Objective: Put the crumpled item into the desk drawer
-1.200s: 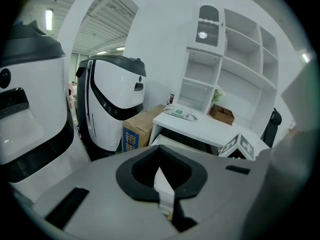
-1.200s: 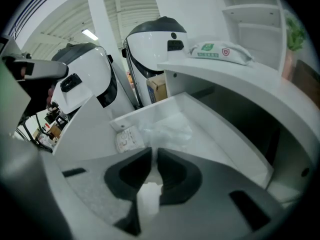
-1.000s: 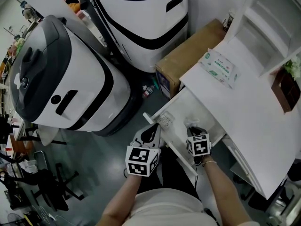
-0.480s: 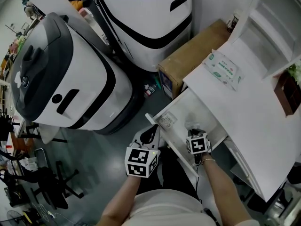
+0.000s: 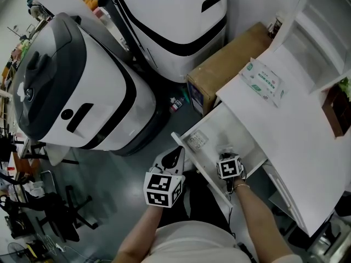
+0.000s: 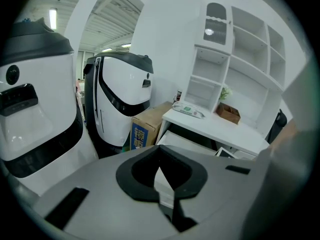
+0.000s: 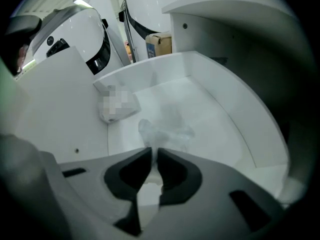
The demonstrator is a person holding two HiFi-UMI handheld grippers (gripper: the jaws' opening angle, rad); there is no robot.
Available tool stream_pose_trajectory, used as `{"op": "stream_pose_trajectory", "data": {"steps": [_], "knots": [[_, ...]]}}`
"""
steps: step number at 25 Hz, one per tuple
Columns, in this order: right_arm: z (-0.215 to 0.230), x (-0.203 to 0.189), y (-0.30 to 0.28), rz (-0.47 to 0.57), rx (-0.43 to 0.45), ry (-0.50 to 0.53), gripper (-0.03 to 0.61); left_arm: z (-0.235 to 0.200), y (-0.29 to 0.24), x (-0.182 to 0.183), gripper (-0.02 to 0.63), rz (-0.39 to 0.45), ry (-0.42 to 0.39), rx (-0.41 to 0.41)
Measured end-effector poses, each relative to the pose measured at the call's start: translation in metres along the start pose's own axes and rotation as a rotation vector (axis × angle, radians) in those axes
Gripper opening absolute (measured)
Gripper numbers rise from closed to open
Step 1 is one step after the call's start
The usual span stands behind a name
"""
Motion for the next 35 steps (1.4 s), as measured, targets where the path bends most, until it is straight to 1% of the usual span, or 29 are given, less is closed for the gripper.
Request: {"op": "stream_pose_trajectory", "data": {"steps": [2, 5, 8, 13, 18, 19, 22, 24, 29, 35], "knots": [[0.0, -0.005, -0.005, -0.022, 0.009, -0.015, 0.041, -0.001, 0.0, -0.001, -0.009, -0.003, 0.001, 0.003], [0.0, -0.003, -0.006, -0.028, -0.003, 0.006, 0.041, -0.002, 0.0, -0.002, -0.009, -0.009, 0.002, 0.004], [-0.001, -0.002, -0.008, -0.038, -0.005, 0.005, 0.041, -0.002, -0.001, -0.002, -0.009, -0.011, 0.003, 0.003], [0.001, -0.002, -0.01, -0.015, 0.004, 0.0, 0.043, -0.001, -0.002, -0.002, -0.009, -0.013, 0.003, -0.002], [0.0, -0.009, -0.012, -0.023, 0.043, -0.063, 0.048, 0.0, -0.002, -0.002, -0.009, -0.015, 0.001, -0.007], [0.0, -0.009, -0.013, -0.023, 0.046, -0.062, 0.052, 0.0, -0.003, -0.003, -0.009, -0.016, 0.0, -0.009], [-0.002, -0.005, -0.01, -0.021, 0.051, -0.006, 0.072, 0.002, -0.003, -0.003, -0.009, -0.017, -0.002, -0.018], [-0.004, -0.004, -0.008, -0.019, 0.051, 0.005, 0.083, 0.003, -0.003, -0.003, -0.009, -0.017, -0.004, -0.023], [-0.006, -0.001, -0.002, 0.02, 0.044, 0.005, 0.092, 0.004, -0.004, -0.002, -0.009, -0.013, -0.004, -0.032], [-0.006, 0.0, 0.013, 0.086, 0.04, -0.047, 0.091, 0.007, -0.004, -0.002, -0.009, -0.003, 0.0, -0.047]]}}
Point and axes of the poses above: the fingertips, and each gripper's own axes: y backward along the fingers, z to its right, x out of its top, the point moved 8 cm from there along y, backward along the fingers, and after that the axes turned 12 degrees about x, right-handed, at the moved point
